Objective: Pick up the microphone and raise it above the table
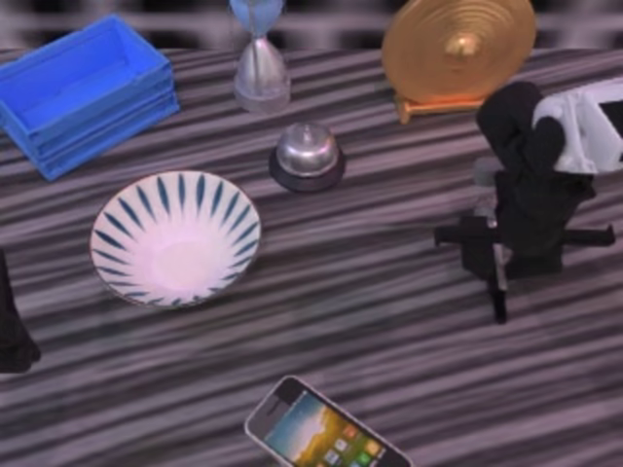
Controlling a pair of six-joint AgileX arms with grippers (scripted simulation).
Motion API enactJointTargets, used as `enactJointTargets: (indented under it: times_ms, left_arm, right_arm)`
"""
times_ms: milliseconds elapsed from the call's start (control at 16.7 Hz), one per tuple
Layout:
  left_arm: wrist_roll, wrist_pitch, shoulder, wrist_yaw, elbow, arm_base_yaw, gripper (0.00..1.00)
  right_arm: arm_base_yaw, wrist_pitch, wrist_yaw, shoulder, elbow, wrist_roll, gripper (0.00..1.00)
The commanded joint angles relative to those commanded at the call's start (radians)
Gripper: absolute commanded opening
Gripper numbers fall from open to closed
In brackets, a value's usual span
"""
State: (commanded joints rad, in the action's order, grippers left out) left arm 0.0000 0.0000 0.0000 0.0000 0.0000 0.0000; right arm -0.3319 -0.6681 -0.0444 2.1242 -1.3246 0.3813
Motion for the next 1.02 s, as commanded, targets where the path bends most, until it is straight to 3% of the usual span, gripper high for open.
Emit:
enactJointTargets:
  times_ms: [180, 420, 1020]
  left_arm:
    - [0.0, 0.0, 0.0, 0.0, 0.0, 0.0, 1.0]
    - [0.0, 0.0, 0.0, 0.0, 0.0, 0.0, 1.0]
    - [0.0, 0.0, 0.0, 0.0, 0.0, 0.0, 1.0]
  right_arm:
    - [-0.002, 0.033, 0.011, -0.005, 0.006, -0.01, 0.0]
    - [-0.002, 0.214, 0.071, -0.041, 0.047, -0.054, 0.0]
    - [0.008, 1.058, 0.332, -0.203, 0.284, -0.238, 0.0]
